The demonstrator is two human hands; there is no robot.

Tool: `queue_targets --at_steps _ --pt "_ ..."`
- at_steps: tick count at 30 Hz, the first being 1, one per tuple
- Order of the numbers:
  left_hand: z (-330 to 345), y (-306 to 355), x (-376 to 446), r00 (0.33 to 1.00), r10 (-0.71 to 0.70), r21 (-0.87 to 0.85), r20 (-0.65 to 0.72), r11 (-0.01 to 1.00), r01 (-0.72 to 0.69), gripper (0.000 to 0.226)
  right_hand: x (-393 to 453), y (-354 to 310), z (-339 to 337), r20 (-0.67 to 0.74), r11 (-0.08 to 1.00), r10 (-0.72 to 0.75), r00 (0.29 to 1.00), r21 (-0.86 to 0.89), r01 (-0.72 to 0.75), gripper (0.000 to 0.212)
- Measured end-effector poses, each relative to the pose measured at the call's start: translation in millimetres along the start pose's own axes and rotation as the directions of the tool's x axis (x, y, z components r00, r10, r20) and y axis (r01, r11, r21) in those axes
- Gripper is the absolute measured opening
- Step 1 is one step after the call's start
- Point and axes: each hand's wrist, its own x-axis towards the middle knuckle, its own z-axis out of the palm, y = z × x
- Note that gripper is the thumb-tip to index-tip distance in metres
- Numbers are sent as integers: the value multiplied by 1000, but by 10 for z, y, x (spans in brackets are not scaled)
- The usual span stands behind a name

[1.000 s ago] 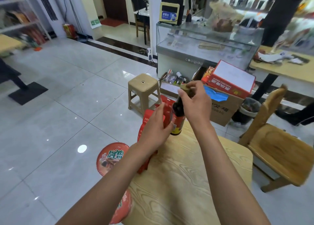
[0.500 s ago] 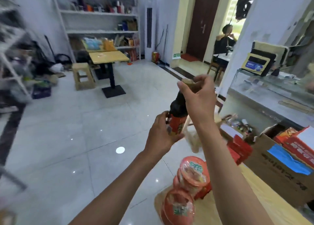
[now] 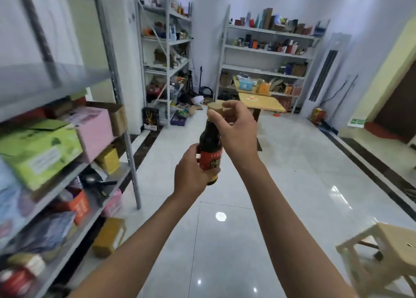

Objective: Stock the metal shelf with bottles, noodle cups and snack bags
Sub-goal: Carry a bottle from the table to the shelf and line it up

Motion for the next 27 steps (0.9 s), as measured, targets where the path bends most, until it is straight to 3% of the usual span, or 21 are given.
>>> queue_targets --at_steps 5,9,14,21,24,27 --pt "-1125 -461 403 986 -37 47 -163 998 46 64 189 -234 1129 123 994 -87 989 83 77 29" --pt "-1903 -716 604 947 -60 64 -315 994 84 57 308 -336 2027 218 978 -41 975 208 -5 28" --pt "-2737 -884 895 875 -54 116 -481 985 124 51 440 -551 2935 366 944 -113 924 329 -16 19" --pt "-3467 -970 1341 742 -16 141 -670 979 149 52 905 -789 3967 544 882 -259 798 469 -34 27" --pt "-3750 -954 1472 652 -20 136 -758 973 188 54 1011 -934 4466 615 864 -350 707 504 -10 29" --pt "-4084 -981 1589 561 -18 159 -827 951 264 60 1015 -1095 4941 682 846 -456 571 531 41 30"
